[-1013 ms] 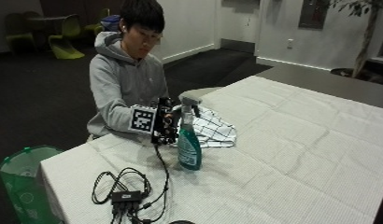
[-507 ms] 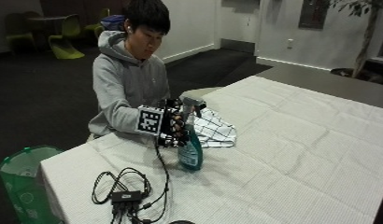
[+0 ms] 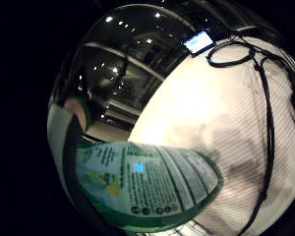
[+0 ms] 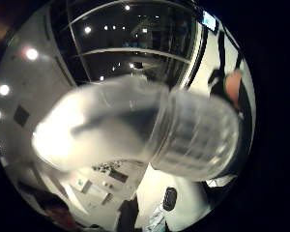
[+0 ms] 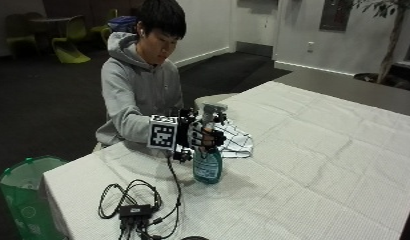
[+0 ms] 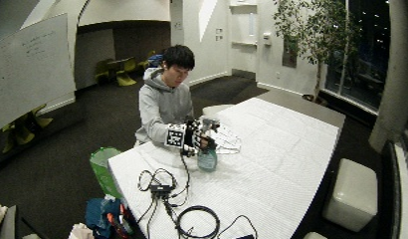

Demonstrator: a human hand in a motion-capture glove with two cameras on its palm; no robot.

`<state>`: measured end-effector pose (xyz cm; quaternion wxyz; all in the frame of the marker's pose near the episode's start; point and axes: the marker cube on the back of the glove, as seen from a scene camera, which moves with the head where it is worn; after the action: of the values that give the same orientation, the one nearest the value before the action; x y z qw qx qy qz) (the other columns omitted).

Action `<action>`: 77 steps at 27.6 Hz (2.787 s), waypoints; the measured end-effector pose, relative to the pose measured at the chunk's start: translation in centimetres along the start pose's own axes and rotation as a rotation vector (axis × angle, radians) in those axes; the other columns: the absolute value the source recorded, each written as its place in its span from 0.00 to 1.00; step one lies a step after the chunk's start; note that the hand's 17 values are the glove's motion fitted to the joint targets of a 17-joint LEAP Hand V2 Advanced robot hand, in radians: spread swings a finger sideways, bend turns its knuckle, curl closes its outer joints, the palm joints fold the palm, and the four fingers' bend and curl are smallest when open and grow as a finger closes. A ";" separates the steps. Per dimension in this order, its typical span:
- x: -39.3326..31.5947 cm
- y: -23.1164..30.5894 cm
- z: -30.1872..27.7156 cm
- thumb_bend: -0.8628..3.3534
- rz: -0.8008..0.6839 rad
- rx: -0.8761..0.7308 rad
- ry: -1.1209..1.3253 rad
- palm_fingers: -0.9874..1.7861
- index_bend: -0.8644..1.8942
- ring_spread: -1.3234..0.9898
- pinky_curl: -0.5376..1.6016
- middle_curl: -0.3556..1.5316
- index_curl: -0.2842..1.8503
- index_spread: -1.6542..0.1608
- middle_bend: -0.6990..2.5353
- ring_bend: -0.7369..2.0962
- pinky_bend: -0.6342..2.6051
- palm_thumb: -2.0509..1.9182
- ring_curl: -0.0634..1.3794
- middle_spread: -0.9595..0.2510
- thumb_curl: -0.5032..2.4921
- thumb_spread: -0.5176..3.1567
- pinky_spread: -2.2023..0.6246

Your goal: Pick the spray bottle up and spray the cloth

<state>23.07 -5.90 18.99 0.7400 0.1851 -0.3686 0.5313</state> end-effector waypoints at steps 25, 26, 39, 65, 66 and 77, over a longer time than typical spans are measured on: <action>-7.6 0.1 6.0 0.20 -0.445 -0.937 0.529 0.87 0.49 0.49 0.43 0.46 0.37 0.80 0.42 0.51 0.32 0.76 0.35 0.68 0.38 0.22 0.68; -8.3 0.6 5.8 0.20 -0.484 -0.970 0.584 0.87 0.49 0.49 0.43 0.46 0.37 0.80 0.42 0.51 0.32 0.76 0.35 0.68 0.38 0.21 0.68; -14.8 2.5 4.6 0.20 -0.685 -1.051 1.077 0.87 0.50 0.49 0.44 0.47 0.38 0.81 0.43 0.51 0.32 0.76 0.36 0.68 0.40 0.19 0.68; -14.8 7.4 4.5 0.20 -0.745 -1.122 1.259 0.87 0.50 0.49 0.44 0.47 0.39 0.81 0.43 0.51 0.32 0.76 0.37 0.68 0.41 0.18 0.68; -14.7 7.5 4.5 0.20 -0.743 -1.122 1.269 0.87 0.50 0.49 0.44 0.47 0.39 0.81 0.43 0.51 0.32 0.76 0.37 0.69 0.41 0.18 0.68; -10.5 10.7 5.7 0.20 -0.767 -1.246 1.268 0.86 0.50 0.49 0.44 0.47 0.39 0.81 0.43 0.51 0.32 0.76 0.37 0.69 0.42 0.18 0.68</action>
<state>9.52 -12.59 13.74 0.8898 -0.4539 -0.0308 -0.0360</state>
